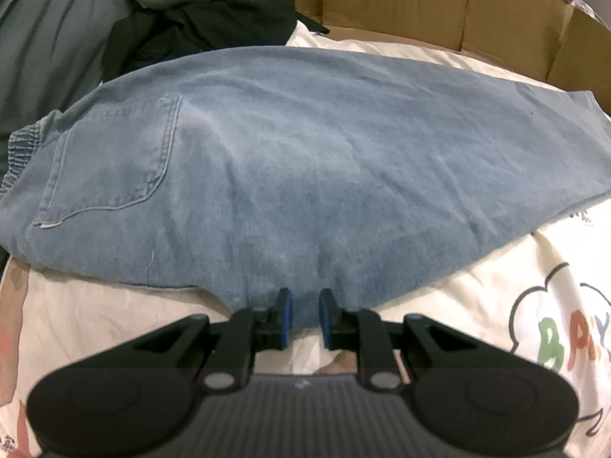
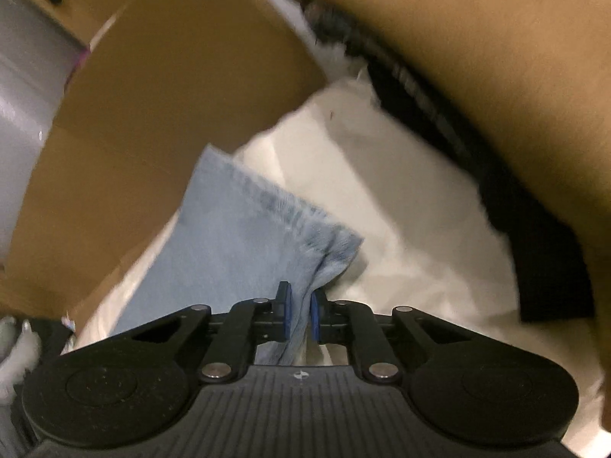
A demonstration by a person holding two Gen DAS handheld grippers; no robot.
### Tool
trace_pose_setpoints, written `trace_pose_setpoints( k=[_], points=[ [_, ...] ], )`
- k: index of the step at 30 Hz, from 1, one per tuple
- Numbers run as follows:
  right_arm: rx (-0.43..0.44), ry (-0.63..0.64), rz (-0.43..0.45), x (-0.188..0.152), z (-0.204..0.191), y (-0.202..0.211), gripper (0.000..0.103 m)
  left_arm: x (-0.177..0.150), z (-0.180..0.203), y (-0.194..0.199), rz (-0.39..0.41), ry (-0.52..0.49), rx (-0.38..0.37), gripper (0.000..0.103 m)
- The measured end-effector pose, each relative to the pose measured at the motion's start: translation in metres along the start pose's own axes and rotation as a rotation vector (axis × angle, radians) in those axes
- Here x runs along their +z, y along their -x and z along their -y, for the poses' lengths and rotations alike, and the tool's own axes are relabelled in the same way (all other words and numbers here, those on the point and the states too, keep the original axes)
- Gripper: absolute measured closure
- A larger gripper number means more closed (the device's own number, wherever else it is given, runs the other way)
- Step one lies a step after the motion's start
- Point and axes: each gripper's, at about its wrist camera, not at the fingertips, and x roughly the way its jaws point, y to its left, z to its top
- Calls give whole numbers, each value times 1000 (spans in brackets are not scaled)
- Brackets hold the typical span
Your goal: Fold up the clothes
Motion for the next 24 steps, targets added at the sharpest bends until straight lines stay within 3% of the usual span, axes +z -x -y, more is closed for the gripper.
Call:
trace_pose_setpoints(
  k=[3,5,8,11,13,16,21,24],
  points=[
    [-3,-49,-4,4,6,-3,91,0,-1,1,0,0,-3,85],
    [3,-55,-15,4,10,-8,88,1,-7,6,11,50,-19,84],
    [24,-71,-26,6,15,-15,82,1,-20,18,39,146,-29,74],
    [35,-87,-33,8,19,-20,79,1,-33,22,32,222,-22,74],
    [40,-87,-32,10,18,-20,80,0,-43,23,21,274,-22,71],
    [47,-60,-23,12,13,-15,93,-2,-56,18,-4,361,-46,63],
    [105,-141,-8,17,17,-7,93,-5,-65,8,-25,448,-121,63],
    [78,-134,-26,13,20,-15,90,-6,-72,6,-23,521,-165,60]
  ],
)
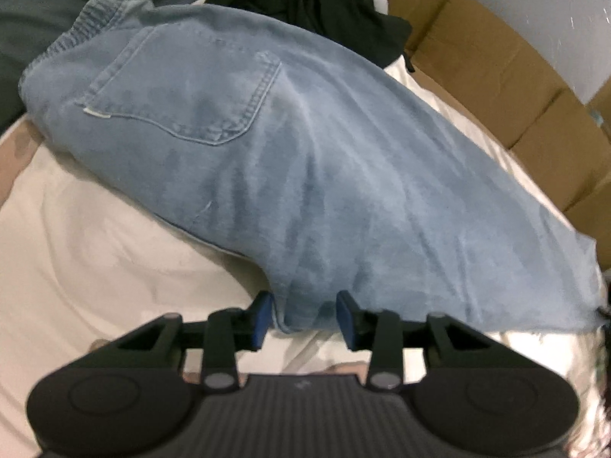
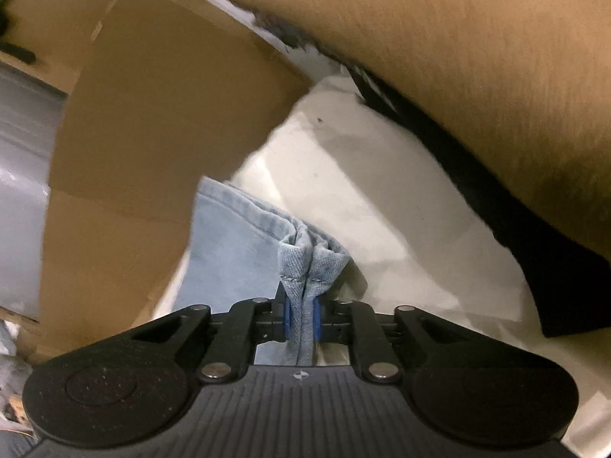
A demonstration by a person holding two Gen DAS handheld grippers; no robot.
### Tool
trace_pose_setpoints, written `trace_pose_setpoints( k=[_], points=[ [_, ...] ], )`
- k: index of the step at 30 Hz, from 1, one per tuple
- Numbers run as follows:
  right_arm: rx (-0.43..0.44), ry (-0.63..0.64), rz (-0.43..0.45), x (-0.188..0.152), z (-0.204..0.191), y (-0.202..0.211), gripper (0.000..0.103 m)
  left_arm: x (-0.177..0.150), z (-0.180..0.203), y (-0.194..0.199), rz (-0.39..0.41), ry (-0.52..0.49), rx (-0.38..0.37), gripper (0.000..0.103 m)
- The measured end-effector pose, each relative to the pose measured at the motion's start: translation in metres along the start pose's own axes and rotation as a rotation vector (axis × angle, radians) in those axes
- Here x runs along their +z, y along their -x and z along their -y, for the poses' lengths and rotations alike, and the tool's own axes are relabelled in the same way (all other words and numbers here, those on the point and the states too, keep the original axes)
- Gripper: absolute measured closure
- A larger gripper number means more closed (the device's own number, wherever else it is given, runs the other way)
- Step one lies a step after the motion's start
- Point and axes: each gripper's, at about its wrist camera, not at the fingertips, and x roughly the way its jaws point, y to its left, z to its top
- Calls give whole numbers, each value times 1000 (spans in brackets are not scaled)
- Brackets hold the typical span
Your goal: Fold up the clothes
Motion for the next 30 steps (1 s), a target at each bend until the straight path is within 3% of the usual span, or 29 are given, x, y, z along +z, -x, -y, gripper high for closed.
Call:
trace_pose_setpoints(
  k=[3,10,18,20,21,23,27,30],
  points=[
    [-2,-7,-10,-4,2,-7,87,1,-10,-2,1,93,-30,59],
    [14,-11,-28,1,-3,-19,73,1,-16,-14,-8,146,-54,56],
    [40,-57,-11,0,4,-23,75,5,-32,-35,32,308,-88,58],
    [42,-70,-13,0,5,-24,76,2,-37,-35,23,316,-106,62],
    [43,-76,-15,-1,5,-25,87,0,-39,-35,16,321,-115,62],
    [49,-71,-18,0,5,-24,92,-4,-43,-35,5,345,-135,64],
    [47,-54,-14,2,2,-19,96,-4,-41,-37,-7,344,-138,80],
    [47,-74,3,5,-3,-15,96,3,-38,-33,-19,322,-131,83]
  ],
)
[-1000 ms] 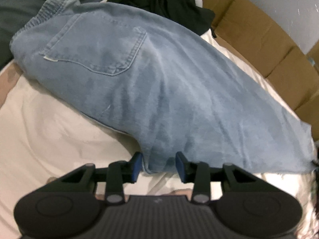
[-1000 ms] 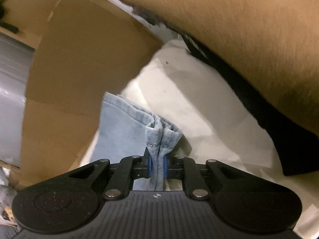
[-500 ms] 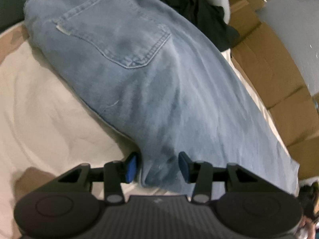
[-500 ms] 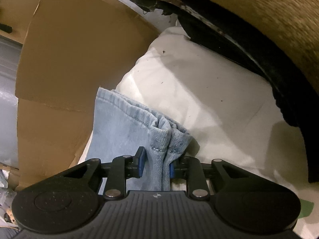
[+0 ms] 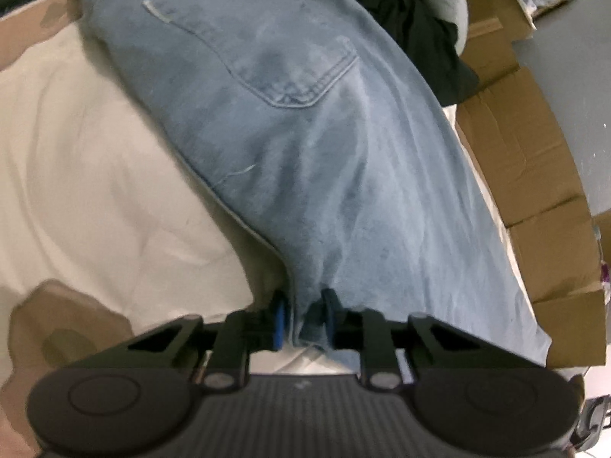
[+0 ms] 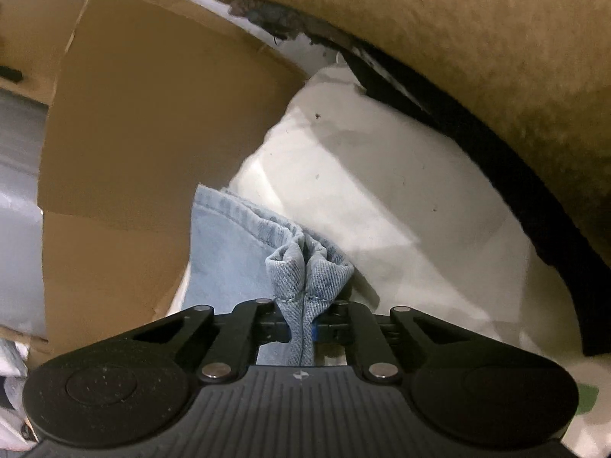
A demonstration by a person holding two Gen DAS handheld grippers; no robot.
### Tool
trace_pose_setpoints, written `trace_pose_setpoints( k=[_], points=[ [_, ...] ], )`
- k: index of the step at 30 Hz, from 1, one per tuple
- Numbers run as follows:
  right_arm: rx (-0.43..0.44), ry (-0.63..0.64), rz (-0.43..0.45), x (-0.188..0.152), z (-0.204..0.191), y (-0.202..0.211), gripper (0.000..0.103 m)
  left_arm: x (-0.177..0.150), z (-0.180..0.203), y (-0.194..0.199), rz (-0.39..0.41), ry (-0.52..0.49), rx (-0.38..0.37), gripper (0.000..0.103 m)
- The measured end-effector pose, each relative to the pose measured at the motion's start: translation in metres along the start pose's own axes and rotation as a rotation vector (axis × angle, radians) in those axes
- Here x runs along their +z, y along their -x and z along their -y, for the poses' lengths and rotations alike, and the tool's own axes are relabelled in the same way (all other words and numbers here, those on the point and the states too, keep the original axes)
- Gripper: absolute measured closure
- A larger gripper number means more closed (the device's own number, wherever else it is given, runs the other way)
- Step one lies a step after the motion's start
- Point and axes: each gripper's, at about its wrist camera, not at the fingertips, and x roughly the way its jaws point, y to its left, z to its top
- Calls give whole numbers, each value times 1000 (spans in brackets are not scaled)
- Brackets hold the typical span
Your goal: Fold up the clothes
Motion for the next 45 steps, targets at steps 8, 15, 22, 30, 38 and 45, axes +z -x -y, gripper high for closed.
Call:
trace_pose_setpoints(
  k=[8,15,22,30,38,45],
  points=[
    [33,30,11,6,-18,17,96,27,33,6,-94,-124,102,84],
    [40,88,-12,9,-33,48,97,38,55,36,-107,-212,149,85],
    [13,118,-42,6,-29,84,97,46,69,59,-117,-247,169,85],
    [-1,165,-60,-5,-14,142,97,45,79,65,-150,-276,193,85],
    [-30,170,-64,-28,7,214,97,47,84,79,-189,-331,218,86],
    [-78,167,-62,-43,42,269,97,50,86,75,-251,-369,217,85]
  ],
)
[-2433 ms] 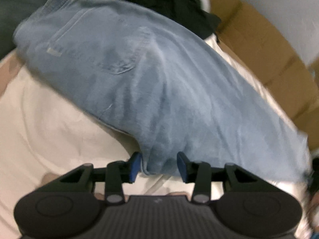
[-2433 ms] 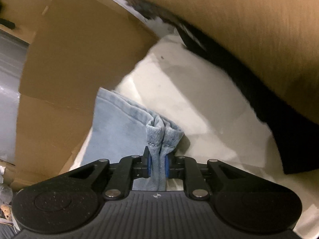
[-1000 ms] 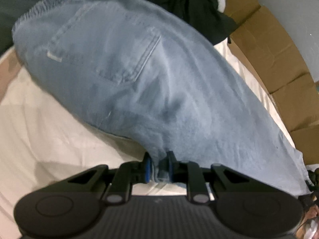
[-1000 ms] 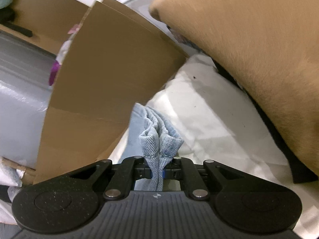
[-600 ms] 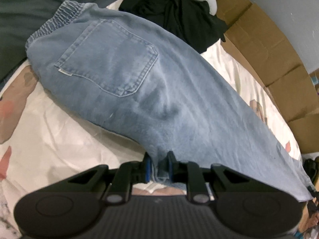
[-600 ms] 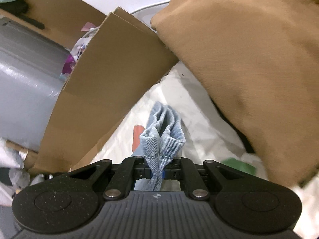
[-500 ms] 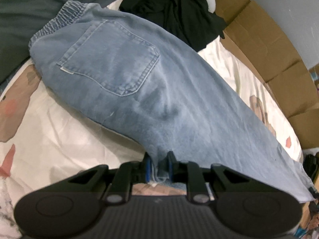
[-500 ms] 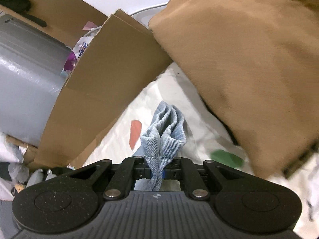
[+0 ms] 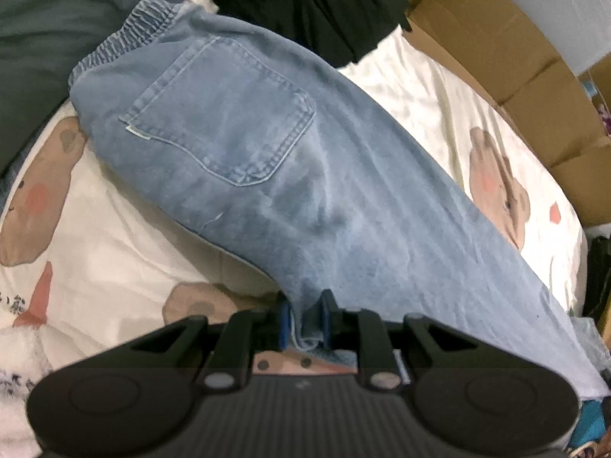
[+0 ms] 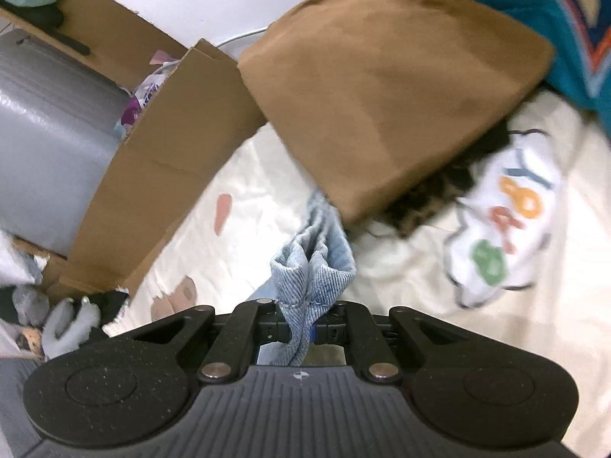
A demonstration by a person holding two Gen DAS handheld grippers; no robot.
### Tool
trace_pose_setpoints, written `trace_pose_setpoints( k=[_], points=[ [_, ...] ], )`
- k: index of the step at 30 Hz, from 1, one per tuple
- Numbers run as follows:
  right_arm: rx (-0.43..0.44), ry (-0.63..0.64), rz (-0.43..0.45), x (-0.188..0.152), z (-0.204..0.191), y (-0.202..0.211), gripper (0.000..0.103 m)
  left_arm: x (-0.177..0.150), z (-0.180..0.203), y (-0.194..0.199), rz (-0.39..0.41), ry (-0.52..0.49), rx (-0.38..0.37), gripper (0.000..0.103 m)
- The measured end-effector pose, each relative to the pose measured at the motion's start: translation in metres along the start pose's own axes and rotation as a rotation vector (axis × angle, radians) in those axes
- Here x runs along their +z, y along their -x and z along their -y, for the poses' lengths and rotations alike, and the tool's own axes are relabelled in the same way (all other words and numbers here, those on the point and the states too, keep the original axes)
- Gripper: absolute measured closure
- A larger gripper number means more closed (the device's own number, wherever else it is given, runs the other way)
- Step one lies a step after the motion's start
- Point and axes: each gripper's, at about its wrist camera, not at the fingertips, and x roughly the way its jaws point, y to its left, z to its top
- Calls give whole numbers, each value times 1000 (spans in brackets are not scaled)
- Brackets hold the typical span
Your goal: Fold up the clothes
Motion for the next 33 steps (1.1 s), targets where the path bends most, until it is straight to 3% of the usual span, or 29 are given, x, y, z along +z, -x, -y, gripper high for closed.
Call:
trace_pose_setpoints(
  k=[20,28,31,33],
  points=[
    [-119,-14,23,-35,82,65,97,19,-6,-34,-136,-90,18,85],
    [-186,-94,-8,-54,129,28,95,32,-16,-63,-183,-102,68,84],
    [-198,-121,-26,-57,139,19,93,43,-23,-69,-206,-101,82,79],
    [-226,-100,-38,-57,139,18,78,52,-28,-66,-207,-93,88,78]
  ],
)
